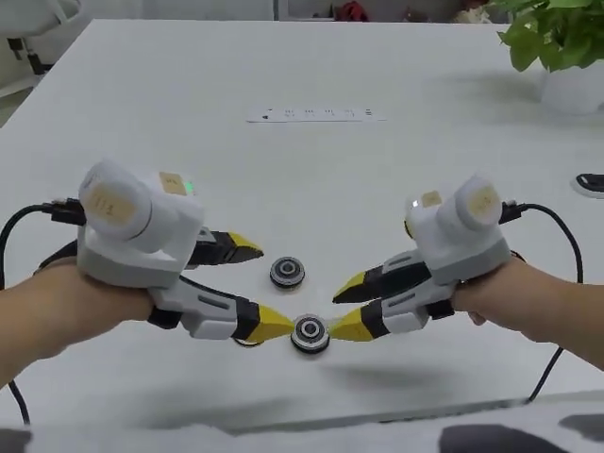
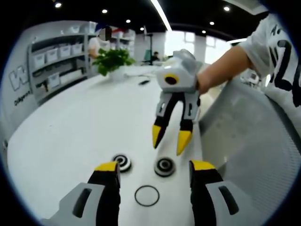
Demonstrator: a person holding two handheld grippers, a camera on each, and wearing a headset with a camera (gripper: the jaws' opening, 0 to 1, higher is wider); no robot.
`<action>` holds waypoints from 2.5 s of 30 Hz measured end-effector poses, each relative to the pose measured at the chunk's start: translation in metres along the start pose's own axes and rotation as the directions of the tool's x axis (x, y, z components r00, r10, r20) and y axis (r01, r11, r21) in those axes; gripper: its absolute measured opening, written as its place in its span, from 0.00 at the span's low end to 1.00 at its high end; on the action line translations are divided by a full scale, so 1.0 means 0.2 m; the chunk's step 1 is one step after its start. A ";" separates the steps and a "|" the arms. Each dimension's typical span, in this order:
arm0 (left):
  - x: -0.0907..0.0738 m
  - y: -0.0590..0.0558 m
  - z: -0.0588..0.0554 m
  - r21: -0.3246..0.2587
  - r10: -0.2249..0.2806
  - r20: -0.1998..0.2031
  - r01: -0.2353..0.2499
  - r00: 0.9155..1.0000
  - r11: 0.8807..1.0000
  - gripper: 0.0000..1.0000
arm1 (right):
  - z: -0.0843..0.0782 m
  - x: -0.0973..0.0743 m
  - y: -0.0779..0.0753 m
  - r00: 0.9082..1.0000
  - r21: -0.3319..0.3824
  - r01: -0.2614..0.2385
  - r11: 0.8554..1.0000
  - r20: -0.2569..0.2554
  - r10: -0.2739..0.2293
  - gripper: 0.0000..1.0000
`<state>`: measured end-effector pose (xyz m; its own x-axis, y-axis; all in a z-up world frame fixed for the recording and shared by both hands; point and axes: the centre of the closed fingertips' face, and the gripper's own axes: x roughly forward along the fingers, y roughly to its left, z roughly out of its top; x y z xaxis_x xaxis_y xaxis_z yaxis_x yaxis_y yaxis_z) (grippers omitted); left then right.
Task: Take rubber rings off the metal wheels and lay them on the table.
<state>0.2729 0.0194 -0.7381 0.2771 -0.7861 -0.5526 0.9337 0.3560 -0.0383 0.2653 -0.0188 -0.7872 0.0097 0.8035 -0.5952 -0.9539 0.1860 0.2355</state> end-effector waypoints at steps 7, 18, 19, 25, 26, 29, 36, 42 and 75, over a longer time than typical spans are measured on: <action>0.04 -0.03 -0.02 0.011 -0.019 -0.020 0.019 1.000 1.000 0.57 | -0.05 0.03 0.01 0.999 -0.028 -0.011 1.000 -0.033 0.010 0.26; 0.10 -0.05 -0.06 0.028 -0.043 -0.047 0.044 0.998 0.999 0.50 | -0.07 0.06 0.01 0.999 -0.046 -0.017 0.999 -0.051 0.015 0.22; 0.11 -0.06 -0.06 0.028 -0.048 -0.052 0.050 0.998 0.998 0.49 | -0.07 0.06 0.01 0.998 -0.047 -0.017 0.999 -0.053 0.015 0.22; 0.14 -0.07 -0.10 0.033 -0.059 -0.071 0.062 0.996 0.998 0.45 | -0.08 0.08 0.01 0.998 -0.053 -0.020 0.998 -0.057 0.017 0.20; 0.14 -0.07 -0.11 0.034 -0.061 -0.074 0.063 0.995 0.997 0.44 | -0.08 0.08 0.01 0.998 -0.052 -0.020 0.998 -0.056 0.017 0.20; 0.15 -0.07 -0.11 0.033 -0.062 -0.080 0.065 0.995 0.997 0.42 | -0.08 0.08 0.01 0.998 -0.052 -0.019 0.998 -0.057 0.016 0.19; 0.19 -0.08 -0.12 0.034 -0.074 -0.093 0.077 0.993 0.996 0.36 | -0.09 0.09 0.01 0.998 -0.050 -0.018 0.999 -0.056 0.015 0.17; 0.22 -0.09 -0.14 0.041 -0.082 -0.107 0.086 0.991 0.995 0.31 | -0.09 0.09 0.01 0.999 -0.041 -0.016 0.999 -0.051 0.014 0.15; 0.26 -0.09 -0.16 0.067 -0.047 -0.106 0.054 0.993 0.996 0.14 | -0.10 0.08 0.00 0.999 0.006 -0.006 1.000 -0.040 0.006 0.01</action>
<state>0.2626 -0.0123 -0.7922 0.2072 -0.7440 -0.6353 0.9606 0.2778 -0.0121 0.2589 -0.0170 -0.8130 -0.0080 0.7813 -0.6241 -0.9520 0.1849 0.2437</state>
